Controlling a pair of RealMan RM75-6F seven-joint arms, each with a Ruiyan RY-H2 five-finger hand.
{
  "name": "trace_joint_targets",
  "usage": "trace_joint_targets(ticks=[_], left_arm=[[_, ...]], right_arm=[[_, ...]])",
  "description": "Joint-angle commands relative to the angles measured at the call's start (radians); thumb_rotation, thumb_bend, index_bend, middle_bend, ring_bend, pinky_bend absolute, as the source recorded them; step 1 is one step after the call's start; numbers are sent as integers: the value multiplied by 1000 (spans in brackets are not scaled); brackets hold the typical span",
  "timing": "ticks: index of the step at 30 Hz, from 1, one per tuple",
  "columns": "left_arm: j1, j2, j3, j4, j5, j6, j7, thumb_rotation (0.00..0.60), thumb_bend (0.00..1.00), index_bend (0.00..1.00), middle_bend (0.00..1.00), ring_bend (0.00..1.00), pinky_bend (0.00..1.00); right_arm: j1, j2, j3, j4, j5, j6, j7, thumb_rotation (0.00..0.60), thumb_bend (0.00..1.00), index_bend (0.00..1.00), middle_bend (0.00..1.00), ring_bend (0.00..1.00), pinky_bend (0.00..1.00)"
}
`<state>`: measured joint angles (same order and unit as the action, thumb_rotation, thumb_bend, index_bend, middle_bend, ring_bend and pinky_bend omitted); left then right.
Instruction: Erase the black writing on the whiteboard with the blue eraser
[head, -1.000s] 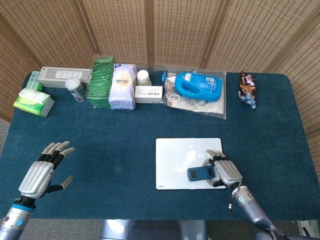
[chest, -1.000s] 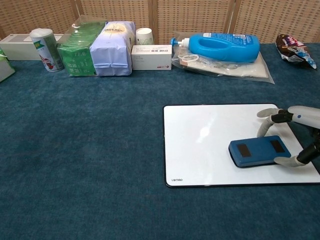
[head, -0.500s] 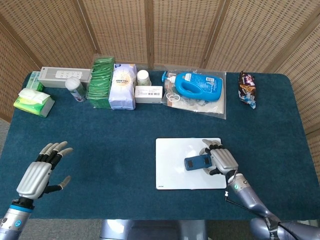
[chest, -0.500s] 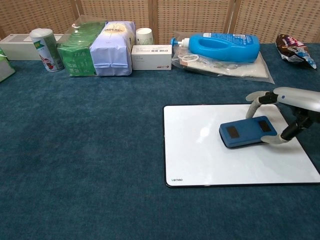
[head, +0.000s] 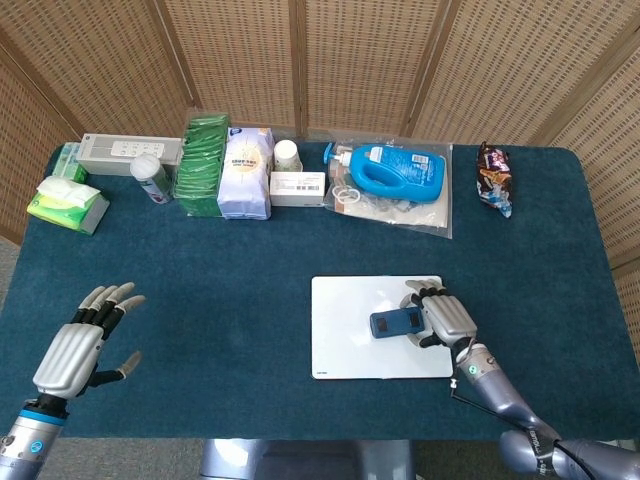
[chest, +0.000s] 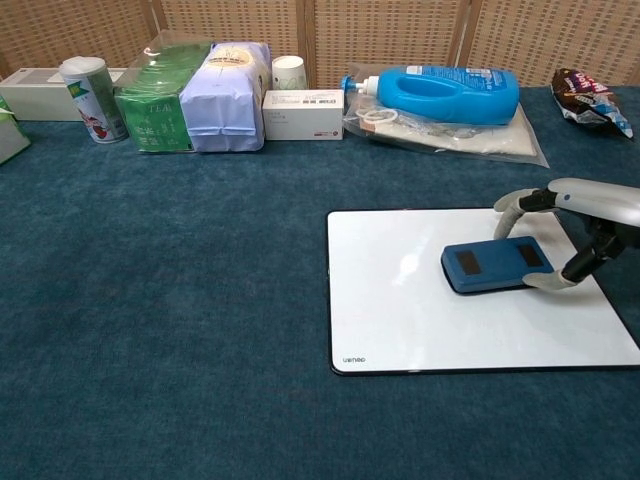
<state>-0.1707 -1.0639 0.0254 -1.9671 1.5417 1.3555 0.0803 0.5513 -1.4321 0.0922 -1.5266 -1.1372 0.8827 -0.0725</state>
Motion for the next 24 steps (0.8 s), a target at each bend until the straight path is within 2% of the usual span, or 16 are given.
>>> trace_joint_targets(ticks=[1,7,9,15,19,24], left_arm=[[-1,-1,0,0,0,-2,0,600,383,150,73,0,0],[-3,-2,-1,2,2,-3,-3,600,383,150,73,0,0],[-5,-1,-2,4,3,-5,-6,600,384,150,73,0,0],[-6,-4,-1,10,6,-8,-14,600,383,150,73,0,0],[-6,-5,0,12,8,-8,-18,600,383,150,73,0,0],[1,-2,3,12,9,3,-20,600,383,150,73,0,0]], right_arm=[[-8,2,-8,-5,1,3,2,600,307,660,118,0,0],[-34,18,-35,-47,-1,24,-14,600,306,659,118,0,0],[-55,45,-59,-108,-10,49,-40,600,306,659,118,0,0],[-73,94,-68,-215,-15,96,-94,600,304,658,118,0,0],[-66,114,-45,-236,-17,116,-113,600,304,656,117,0,0],[-38,118,-5,-203,-8,94,-92,600,303,649,114,0,0]])
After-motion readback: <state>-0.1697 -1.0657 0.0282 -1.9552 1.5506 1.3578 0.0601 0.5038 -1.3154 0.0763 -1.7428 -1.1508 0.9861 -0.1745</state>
